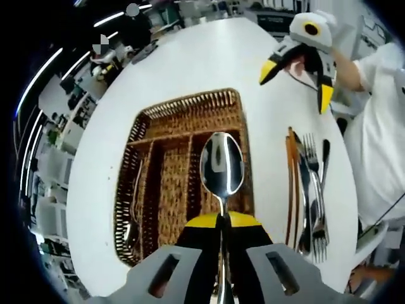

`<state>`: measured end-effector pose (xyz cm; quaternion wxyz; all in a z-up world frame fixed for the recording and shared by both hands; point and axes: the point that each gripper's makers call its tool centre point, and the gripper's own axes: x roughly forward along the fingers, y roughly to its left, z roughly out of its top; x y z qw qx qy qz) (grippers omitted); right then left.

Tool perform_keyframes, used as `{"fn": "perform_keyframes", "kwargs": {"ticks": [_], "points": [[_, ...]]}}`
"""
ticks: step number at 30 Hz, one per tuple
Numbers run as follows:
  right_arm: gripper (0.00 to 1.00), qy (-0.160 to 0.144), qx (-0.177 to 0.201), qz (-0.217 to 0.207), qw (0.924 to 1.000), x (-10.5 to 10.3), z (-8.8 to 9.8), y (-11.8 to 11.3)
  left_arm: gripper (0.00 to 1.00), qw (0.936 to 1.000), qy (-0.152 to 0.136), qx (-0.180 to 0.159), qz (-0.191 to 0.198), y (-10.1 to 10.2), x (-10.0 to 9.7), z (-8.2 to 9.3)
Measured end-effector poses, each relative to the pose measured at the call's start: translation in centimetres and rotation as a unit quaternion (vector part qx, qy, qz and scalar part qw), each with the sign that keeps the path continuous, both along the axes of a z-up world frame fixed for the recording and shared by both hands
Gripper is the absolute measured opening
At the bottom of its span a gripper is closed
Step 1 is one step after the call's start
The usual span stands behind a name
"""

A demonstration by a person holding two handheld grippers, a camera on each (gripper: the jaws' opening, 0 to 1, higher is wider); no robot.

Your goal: Arrange the knives, forks, and spoons in their matching storage slots by inserting each utensil handle-first until every utensil is classified and aligned in the correct compartment

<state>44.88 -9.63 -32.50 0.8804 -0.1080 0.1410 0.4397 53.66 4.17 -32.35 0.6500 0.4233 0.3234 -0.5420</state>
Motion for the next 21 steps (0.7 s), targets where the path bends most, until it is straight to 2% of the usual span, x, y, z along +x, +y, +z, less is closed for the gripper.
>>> {"fn": "perform_keyframes", "kwargs": {"ticks": [14, 21], "points": [[0.66, 0.007, -0.006, 0.007, 0.9999, 0.9, 0.6, 0.6, 0.01, 1.0, 0.001, -0.006, 0.004, 0.1, 3.8, 0.8], [0.66, 0.011, -0.005, 0.004, 0.9999, 1.7, 0.6, 0.5, 0.01, 0.9999, 0.004, -0.007, 0.011, -0.2, 6.9, 0.9]]}}
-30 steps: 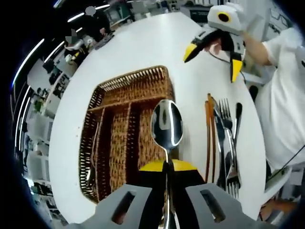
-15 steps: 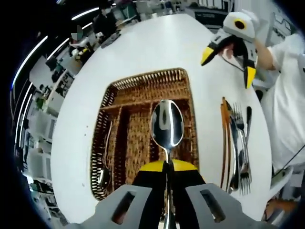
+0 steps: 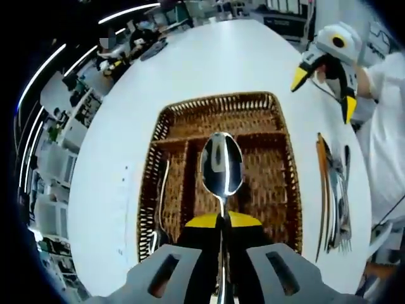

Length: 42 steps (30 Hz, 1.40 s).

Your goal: Arrange the knives, forks, and spoons in their matching storage slots by inserting each utensil handle-first until every utensil is classified and aligned in the correct compartment

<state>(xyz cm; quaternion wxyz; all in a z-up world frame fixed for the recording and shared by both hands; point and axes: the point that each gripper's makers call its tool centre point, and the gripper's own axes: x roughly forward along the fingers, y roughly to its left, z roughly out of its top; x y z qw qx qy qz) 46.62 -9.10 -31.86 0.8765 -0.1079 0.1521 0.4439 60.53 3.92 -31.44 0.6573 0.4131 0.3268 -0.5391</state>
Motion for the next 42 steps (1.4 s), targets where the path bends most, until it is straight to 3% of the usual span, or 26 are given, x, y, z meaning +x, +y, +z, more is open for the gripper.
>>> {"fn": "perform_keyframes", "kwargs": {"ticks": [12, 29, 42], "points": [[0.66, 0.01, 0.005, -0.002, 0.9999, 1.0, -0.6, -0.4, 0.01, 0.9999, -0.001, -0.006, 0.011, -0.7, 4.5, -0.1], [0.66, 0.018, 0.006, -0.002, 0.9998, 1.4, -1.5, -0.8, 0.02, 0.9996, 0.016, -0.01, 0.023, -1.6, 8.7, -3.5], [0.65, 0.021, 0.007, -0.007, 0.9997, 2.2, -2.1, -1.4, 0.02, 0.9991, 0.033, -0.017, 0.022, -2.2, 10.3, -5.7]]}}
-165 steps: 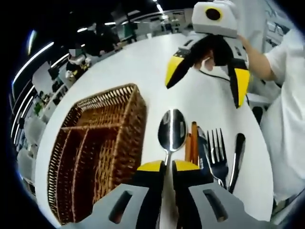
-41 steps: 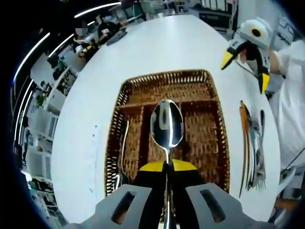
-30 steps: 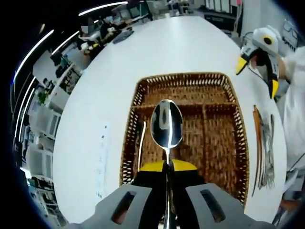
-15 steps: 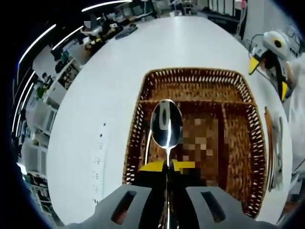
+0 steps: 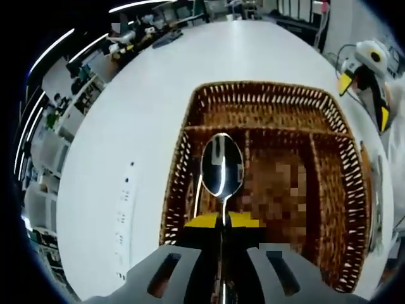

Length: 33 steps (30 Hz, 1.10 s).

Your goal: Arrange the knives, forks, and spoons in their matching storage slots by inserting each utensil handle-first until every utensil is classified and aligned in the correct compartment

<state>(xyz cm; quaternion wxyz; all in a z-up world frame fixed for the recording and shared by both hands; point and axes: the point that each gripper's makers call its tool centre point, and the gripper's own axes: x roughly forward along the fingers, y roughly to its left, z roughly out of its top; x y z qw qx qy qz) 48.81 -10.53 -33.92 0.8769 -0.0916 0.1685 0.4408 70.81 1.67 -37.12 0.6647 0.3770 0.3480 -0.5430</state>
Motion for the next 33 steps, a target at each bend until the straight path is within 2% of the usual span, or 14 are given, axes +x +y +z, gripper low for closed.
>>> {"fn": "perform_keyframes", "kwargs": {"ticks": [4, 9, 12, 21, 23, 26, 33], "points": [[0.65, 0.001, 0.0, -0.003, 1.0, 0.1, 0.0, -0.2, 0.02, 1.0, 0.002, 0.006, 0.003, 0.2, 0.7, -0.8], [0.65, 0.001, -0.001, -0.002, 1.0, 0.1, -0.1, -0.2, 0.02, 1.0, 0.007, -0.002, 0.004, 0.0, 1.1, -1.3], [0.65, 0.004, -0.001, -0.003, 1.0, 0.2, -0.3, -0.3, 0.02, 1.0, -0.003, 0.001, -0.006, 0.0, 1.4, -1.7], [0.65, 0.005, -0.001, -0.003, 1.0, 0.2, -0.4, -0.4, 0.02, 1.0, 0.004, 0.006, -0.006, 0.0, 1.4, -2.8], [0.65, 0.006, -0.001, -0.003, 1.0, 0.2, -0.5, -0.5, 0.02, 1.0, 0.006, -0.001, -0.004, -0.1, 1.4, -2.5], [0.65, 0.008, -0.004, -0.003, 1.0, 0.2, -0.6, -0.6, 0.02, 0.9999, 0.005, 0.004, -0.015, -0.3, 1.2, -2.6], [0.65, 0.008, -0.003, -0.003, 1.0, 0.2, -0.6, -0.4, 0.02, 0.9978, -0.014, 0.037, -0.053, -0.6, 0.9, -2.7]]}}
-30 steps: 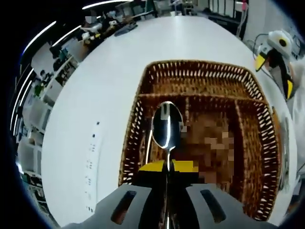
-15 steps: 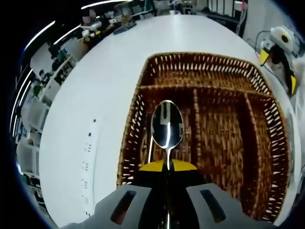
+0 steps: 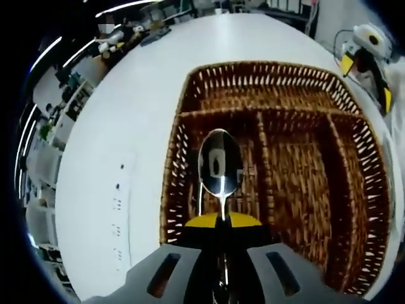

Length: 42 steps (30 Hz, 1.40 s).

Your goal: Arrange the knives, forks, and spoons in their matching storage slots by inserting each utensil handle-first until every utensil is classified and aligned in the correct compartment

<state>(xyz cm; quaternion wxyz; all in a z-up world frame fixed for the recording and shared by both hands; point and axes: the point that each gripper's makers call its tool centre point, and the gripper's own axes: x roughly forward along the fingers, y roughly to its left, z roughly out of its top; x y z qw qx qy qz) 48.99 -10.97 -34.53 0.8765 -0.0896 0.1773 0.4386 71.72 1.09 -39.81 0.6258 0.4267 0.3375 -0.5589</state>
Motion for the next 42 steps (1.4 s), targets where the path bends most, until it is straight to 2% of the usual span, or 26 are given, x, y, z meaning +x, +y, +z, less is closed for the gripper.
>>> {"fn": "perform_keyframes", "kwargs": {"ticks": [9, 13, 25, 34, 42], "points": [[0.65, 0.001, -0.001, -0.002, 1.0, -0.2, -0.1, -0.2, 0.02, 0.9997, -0.003, 0.017, -0.015, 0.0, -0.5, -0.1], [0.65, 0.0, 0.0, -0.003, 1.0, -0.2, 0.0, -0.2, 0.02, 0.9998, 0.007, 0.018, 0.001, 0.2, -0.7, -0.1], [0.65, -0.002, 0.001, -0.002, 1.0, -0.4, 0.2, -0.2, 0.02, 0.9996, 0.002, 0.026, -0.009, 0.4, -1.3, -0.2], [0.65, -0.005, 0.001, -0.001, 1.0, -0.6, 0.5, -0.2, 0.03, 0.9996, 0.002, 0.03, -0.001, 0.5, -0.9, -0.2], [0.65, -0.006, 0.002, -0.001, 1.0, -0.6, 0.7, -0.3, 0.06, 0.9994, -0.003, 0.025, 0.022, 0.5, -0.3, 0.0]]}}
